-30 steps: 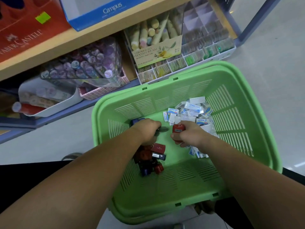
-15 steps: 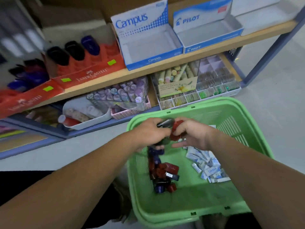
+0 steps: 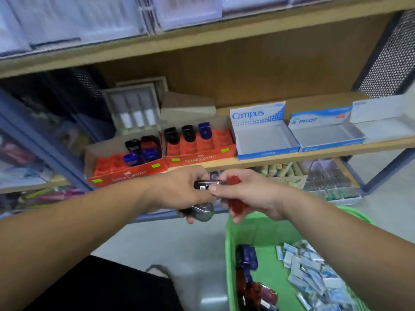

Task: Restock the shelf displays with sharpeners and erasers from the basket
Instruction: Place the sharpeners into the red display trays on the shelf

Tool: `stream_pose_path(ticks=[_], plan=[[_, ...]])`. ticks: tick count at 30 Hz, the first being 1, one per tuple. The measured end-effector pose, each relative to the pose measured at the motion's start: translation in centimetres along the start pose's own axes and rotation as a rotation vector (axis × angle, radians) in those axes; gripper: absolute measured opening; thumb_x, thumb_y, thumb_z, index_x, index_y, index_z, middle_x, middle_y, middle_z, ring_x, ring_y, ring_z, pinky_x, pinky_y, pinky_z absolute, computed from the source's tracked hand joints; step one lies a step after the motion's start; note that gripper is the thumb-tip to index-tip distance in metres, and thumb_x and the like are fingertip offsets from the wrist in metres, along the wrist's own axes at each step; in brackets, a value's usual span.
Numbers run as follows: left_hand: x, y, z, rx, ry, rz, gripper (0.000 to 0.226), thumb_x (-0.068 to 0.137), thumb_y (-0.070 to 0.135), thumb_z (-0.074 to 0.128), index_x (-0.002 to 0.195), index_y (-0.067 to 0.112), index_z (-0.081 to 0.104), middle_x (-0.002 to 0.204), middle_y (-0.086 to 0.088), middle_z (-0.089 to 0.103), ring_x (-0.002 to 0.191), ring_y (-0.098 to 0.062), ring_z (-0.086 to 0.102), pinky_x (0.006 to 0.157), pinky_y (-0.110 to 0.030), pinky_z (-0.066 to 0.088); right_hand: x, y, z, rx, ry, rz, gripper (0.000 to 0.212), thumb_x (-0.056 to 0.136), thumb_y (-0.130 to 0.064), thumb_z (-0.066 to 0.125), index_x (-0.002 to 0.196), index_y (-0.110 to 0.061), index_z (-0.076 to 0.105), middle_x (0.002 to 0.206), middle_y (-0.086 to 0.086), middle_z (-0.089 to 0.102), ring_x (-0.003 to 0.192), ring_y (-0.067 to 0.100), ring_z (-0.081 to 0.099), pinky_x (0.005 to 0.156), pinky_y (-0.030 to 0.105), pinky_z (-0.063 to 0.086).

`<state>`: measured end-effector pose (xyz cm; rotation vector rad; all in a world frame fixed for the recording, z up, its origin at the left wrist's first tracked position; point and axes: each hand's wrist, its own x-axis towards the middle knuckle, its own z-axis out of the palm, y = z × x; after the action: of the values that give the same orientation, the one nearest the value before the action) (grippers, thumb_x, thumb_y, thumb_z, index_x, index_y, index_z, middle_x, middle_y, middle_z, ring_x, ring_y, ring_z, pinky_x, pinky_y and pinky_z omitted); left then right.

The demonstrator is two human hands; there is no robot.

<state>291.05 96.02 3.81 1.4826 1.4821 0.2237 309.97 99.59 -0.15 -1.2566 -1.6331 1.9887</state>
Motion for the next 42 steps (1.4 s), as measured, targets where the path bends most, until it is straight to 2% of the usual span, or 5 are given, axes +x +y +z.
stream_pose_path(ticks=[12, 17, 23, 26, 42], plan=[[-0.4, -4.6, -6.4, -0.323, 0.344, 0.160, 0.009, 0.097, 0.024, 0.071, 0.104, 0.020, 0.075, 0.099, -0.009, 0.077, 0.090, -0.027, 0.076, 0.077, -0.044, 0.064, 4.2, -3.4, 4.3, 0.188, 0.190, -0.048, 0.028, 0.089, -0.041, 0.076, 0.095, -0.015, 0.068, 0.082, 0.015, 0.072, 0.063, 0.024, 0.061, 0.056, 0.035, 0.055], [1.2, -4.3, -10.3, -0.186, 0.531, 0.118, 0.006, 0.100, 0.023, 0.066, 0.104, 0.024, 0.062, 0.095, 0.005, 0.068, 0.062, 0.003, 0.068, 0.052, -0.012, 0.054, 5.7, -3.9, 3.2, 0.224, 0.277, -0.025, 0.027, 0.087, -0.026, 0.080, 0.107, -0.013, 0.067, 0.081, 0.012, 0.067, 0.070, 0.023, 0.065, 0.064, 0.039, 0.058], [0.7, -7.0, -13.7, -0.195, 0.666, 0.023, 0.025, 0.100, 0.025, 0.065, 0.124, 0.017, 0.064, 0.110, 0.004, 0.072, 0.080, -0.024, 0.076, 0.062, -0.035, 0.064, 7.2, -5.2, 4.0, 0.275, 0.220, -0.058, 0.037, 0.093, 0.009, 0.061, 0.119, -0.017, 0.065, 0.115, 0.014, 0.064, 0.097, 0.029, 0.070, 0.083, 0.046, 0.063], [-0.4, -8.8, -15.1, -0.182, 0.751, 0.021, 0.026, 0.100, 0.025, 0.065, 0.124, 0.017, 0.064, 0.112, 0.003, 0.070, 0.081, -0.018, 0.073, 0.055, -0.022, 0.059, 8.8, -6.5, 6.2, 0.222, 0.202, -0.113, 0.038, 0.088, 0.005, 0.072, 0.115, -0.022, 0.068, 0.115, 0.011, 0.068, 0.105, 0.029, 0.070, 0.082, 0.043, 0.063], [-0.5, -15.6, -19.3, 0.670, 0.657, -0.220, 0.038, 0.104, 0.036, 0.054, 0.142, 0.040, 0.054, 0.135, -0.002, 0.053, 0.120, -0.028, 0.056, 0.091, -0.039, 0.052, 14.7, -6.6, 12.7, 0.071, 0.484, -0.274, 0.041, 0.079, -0.017, 0.087, 0.112, -0.032, 0.068, 0.104, -0.002, 0.074, 0.098, 0.018, 0.074, 0.083, 0.043, 0.063]])
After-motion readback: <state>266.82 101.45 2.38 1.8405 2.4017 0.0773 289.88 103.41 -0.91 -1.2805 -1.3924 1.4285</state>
